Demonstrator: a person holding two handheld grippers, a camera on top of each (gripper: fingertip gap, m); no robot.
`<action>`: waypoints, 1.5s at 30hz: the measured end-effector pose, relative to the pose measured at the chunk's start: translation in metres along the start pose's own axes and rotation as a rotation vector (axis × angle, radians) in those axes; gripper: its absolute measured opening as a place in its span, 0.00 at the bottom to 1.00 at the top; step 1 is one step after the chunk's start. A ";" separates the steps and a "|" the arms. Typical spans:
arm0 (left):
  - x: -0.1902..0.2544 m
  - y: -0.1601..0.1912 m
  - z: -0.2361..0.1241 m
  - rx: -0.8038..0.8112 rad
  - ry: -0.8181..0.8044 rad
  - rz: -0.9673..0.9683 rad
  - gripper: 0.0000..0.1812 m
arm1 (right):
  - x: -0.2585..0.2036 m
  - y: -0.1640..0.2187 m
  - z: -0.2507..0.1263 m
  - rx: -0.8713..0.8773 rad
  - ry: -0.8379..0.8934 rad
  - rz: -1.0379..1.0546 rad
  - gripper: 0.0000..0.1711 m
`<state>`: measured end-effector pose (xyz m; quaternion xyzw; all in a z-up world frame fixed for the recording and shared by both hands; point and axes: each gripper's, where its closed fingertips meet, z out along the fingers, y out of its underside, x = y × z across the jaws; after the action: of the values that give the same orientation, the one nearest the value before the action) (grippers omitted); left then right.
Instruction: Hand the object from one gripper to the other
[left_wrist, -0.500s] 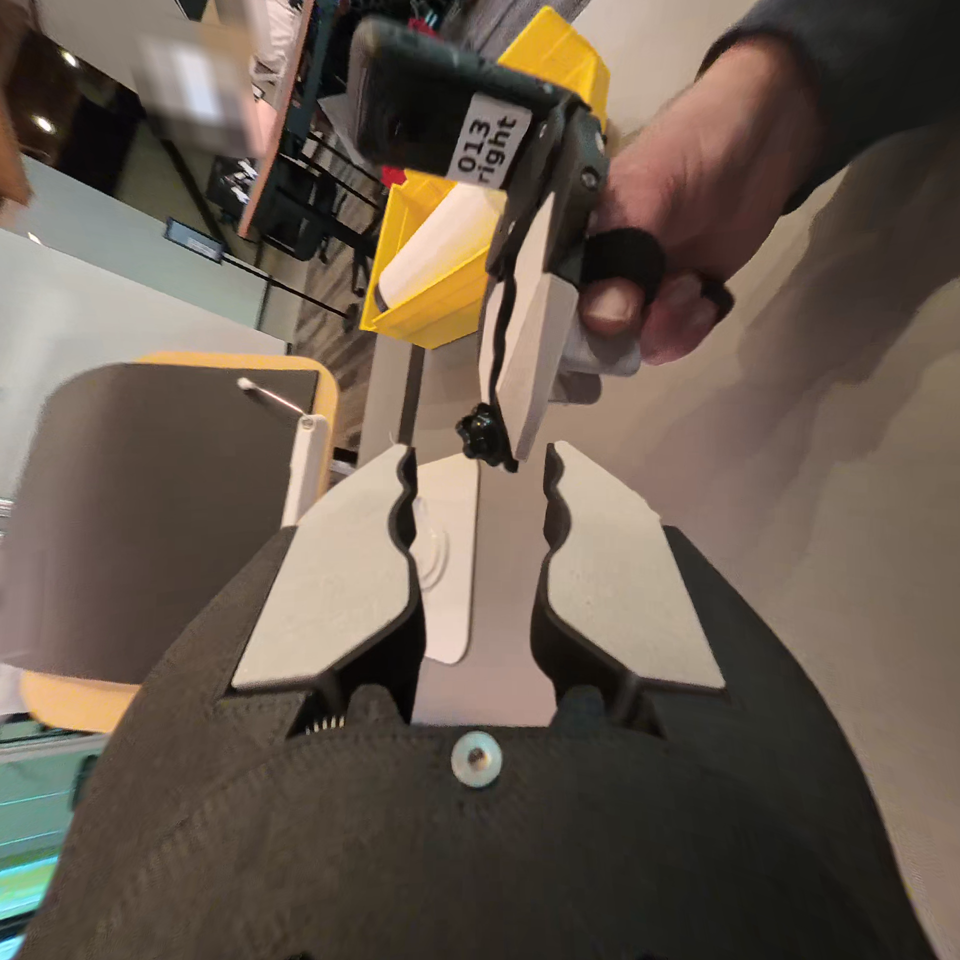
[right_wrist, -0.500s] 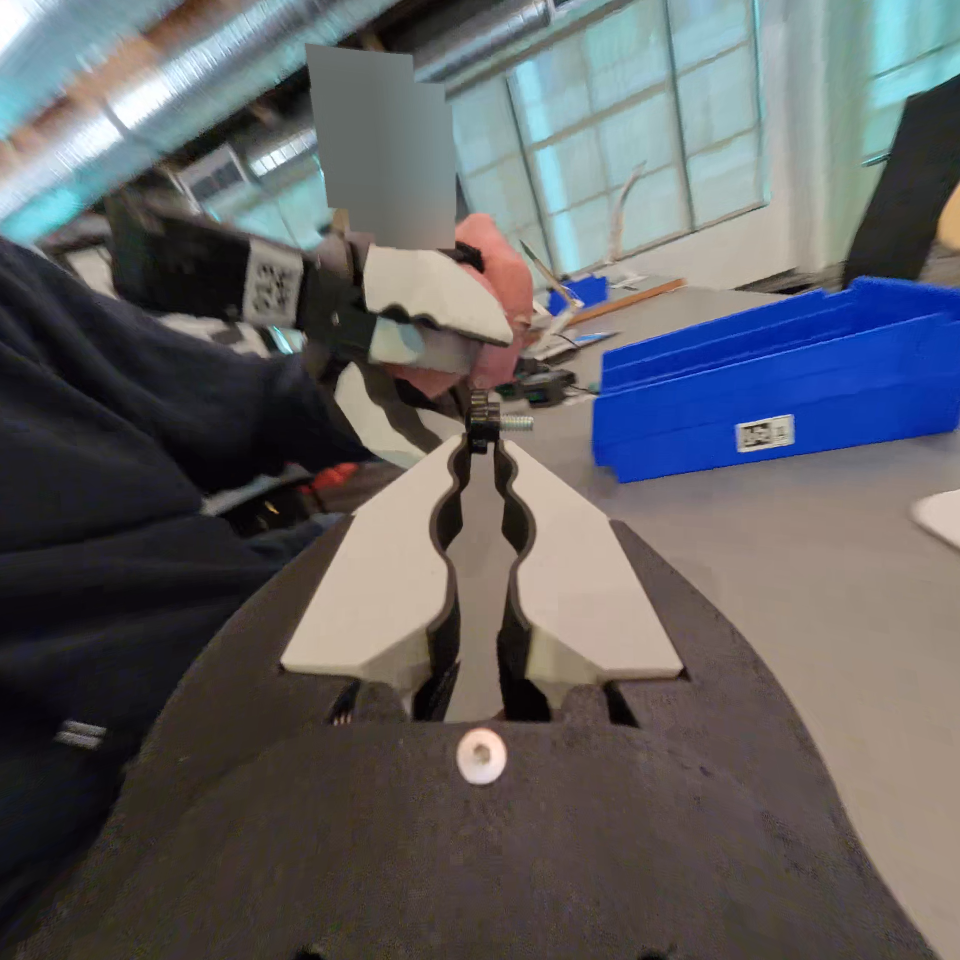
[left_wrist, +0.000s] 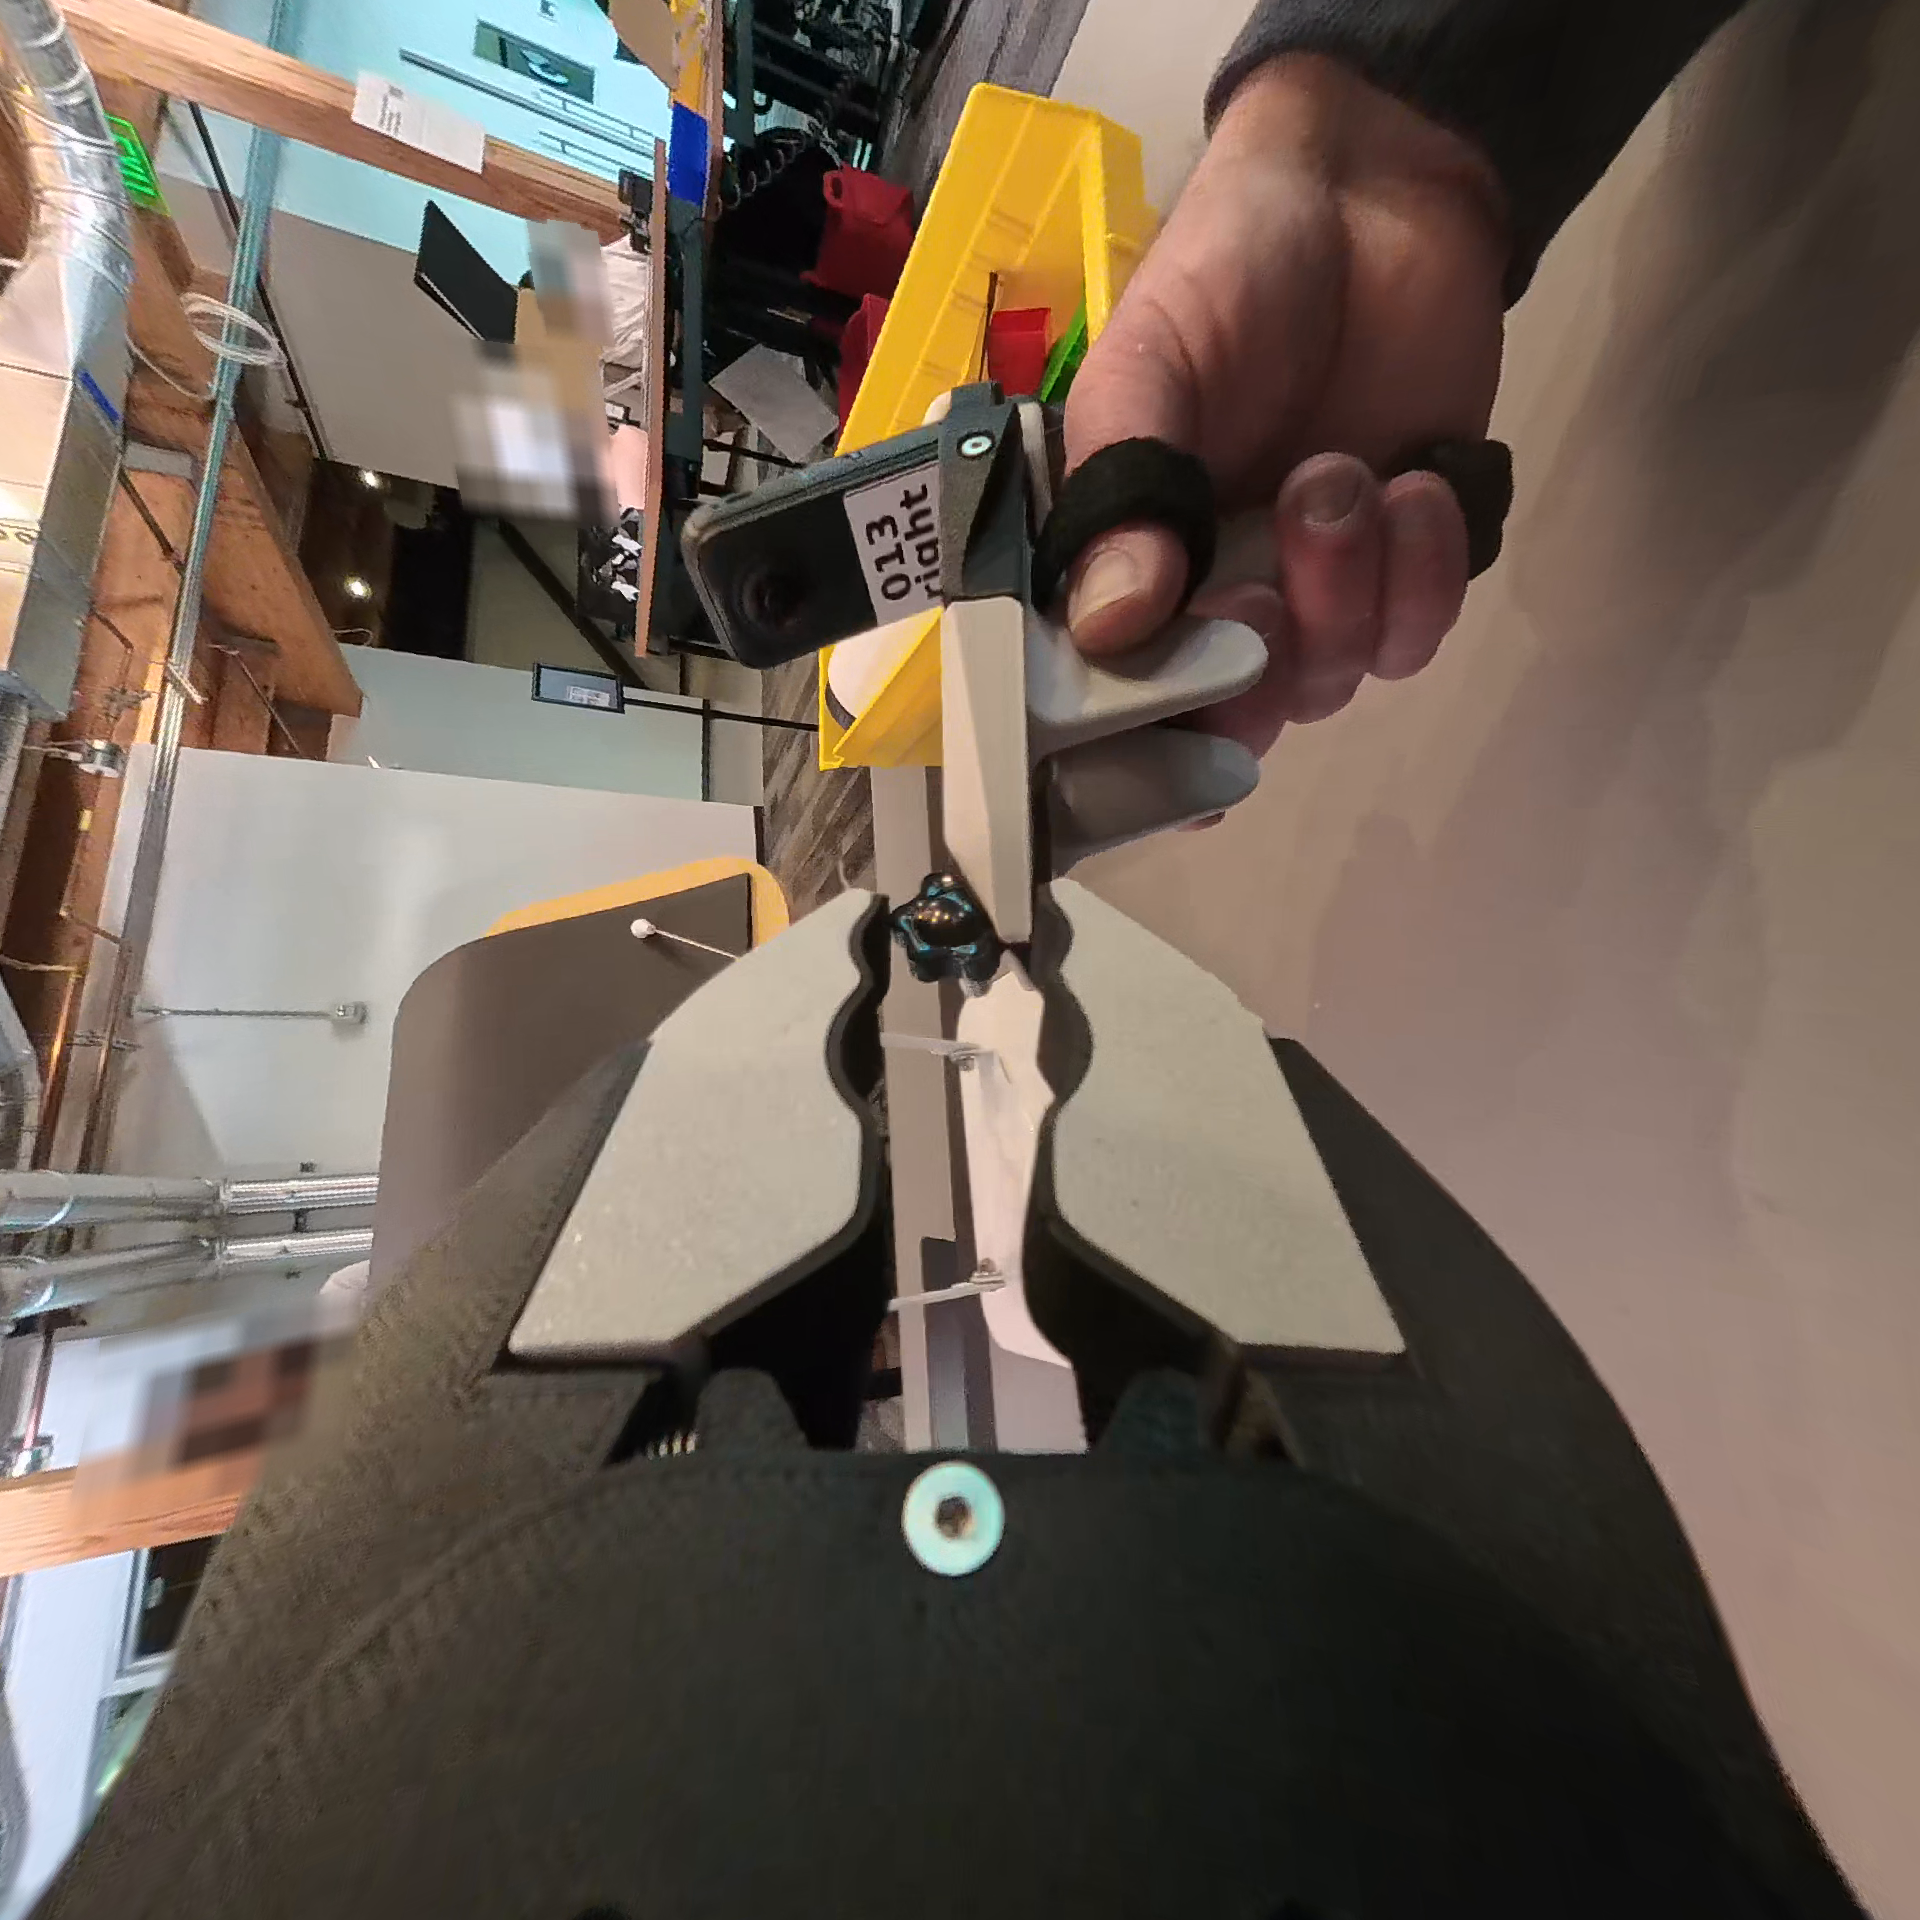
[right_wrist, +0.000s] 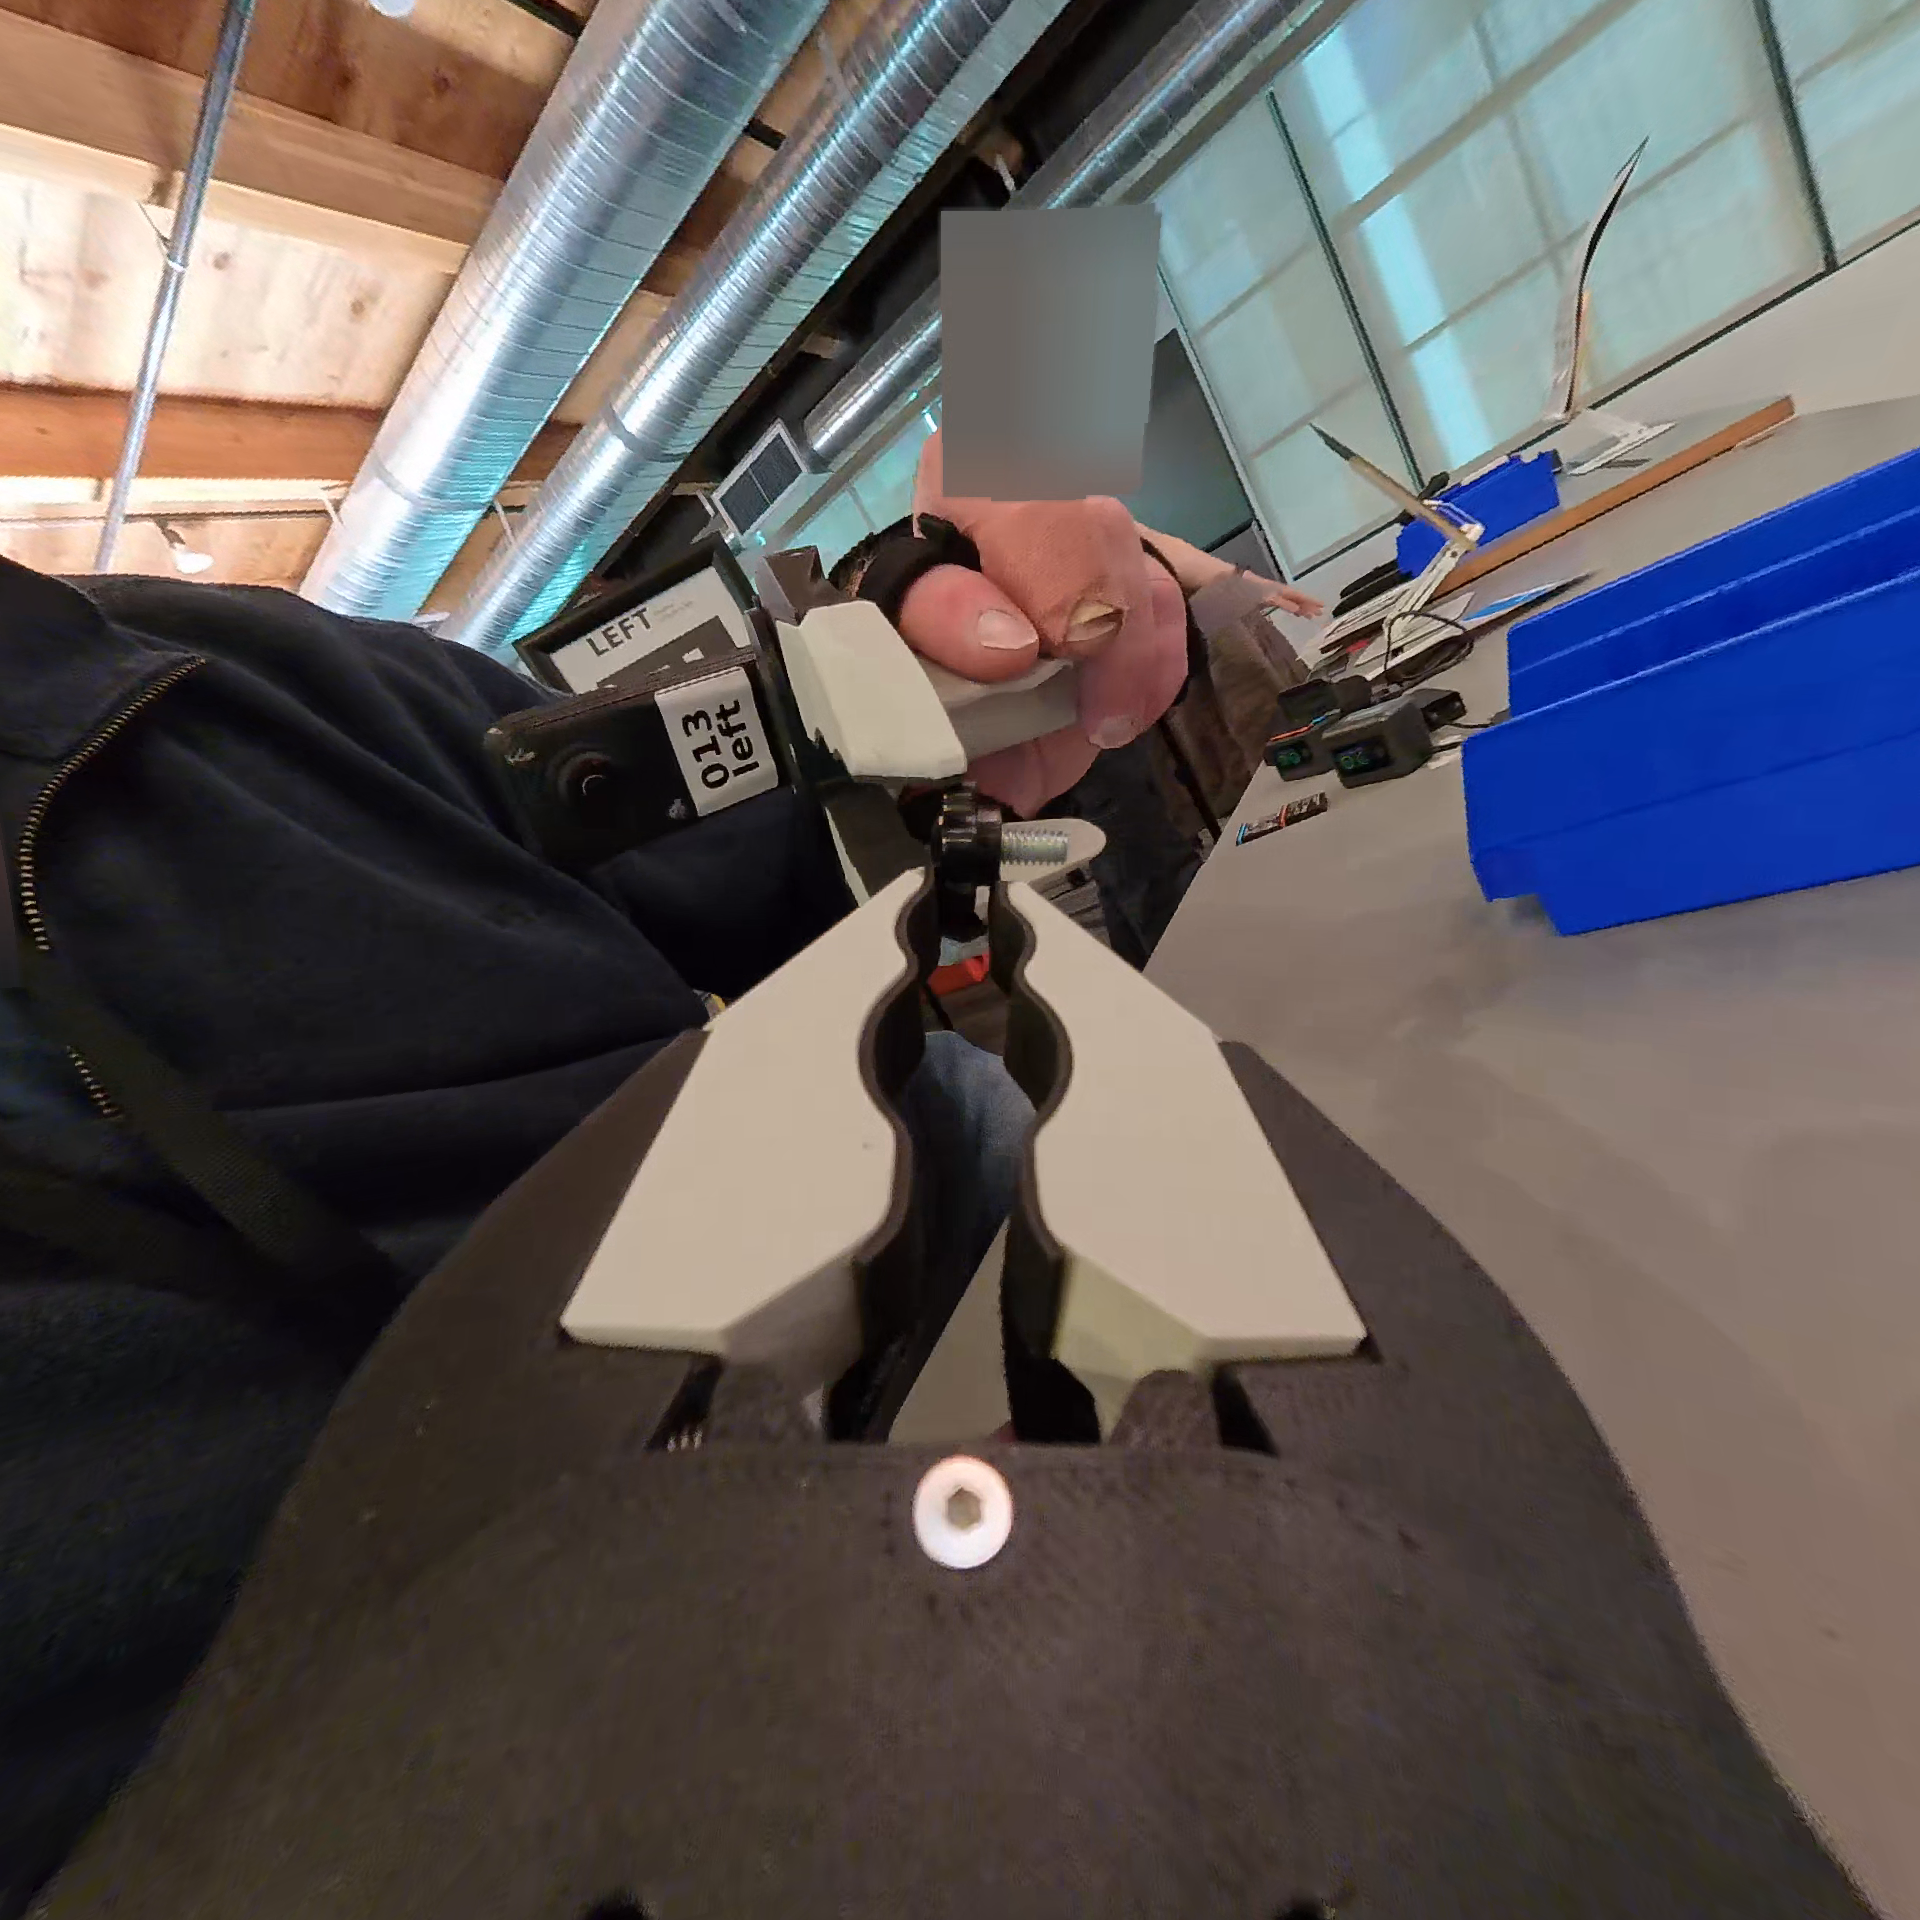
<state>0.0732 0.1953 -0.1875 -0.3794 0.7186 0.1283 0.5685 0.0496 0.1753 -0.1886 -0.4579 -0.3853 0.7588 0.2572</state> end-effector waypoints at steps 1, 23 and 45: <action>0.000 -0.001 0.000 0.005 0.000 -0.008 0.14 | -0.001 0.000 0.000 -0.001 -0.007 0.003 0.03; 0.005 -0.012 -0.003 0.072 0.042 -0.074 0.20 | -0.014 0.009 0.001 -0.048 -0.109 0.023 0.03; 0.007 -0.012 -0.003 0.071 0.081 -0.147 0.14 | -0.012 0.005 0.000 -0.022 -0.102 0.005 0.08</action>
<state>0.0790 0.1829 -0.1897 -0.4157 0.7152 0.0455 0.5600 0.0551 0.1634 -0.1870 -0.4224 -0.4051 0.7775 0.2302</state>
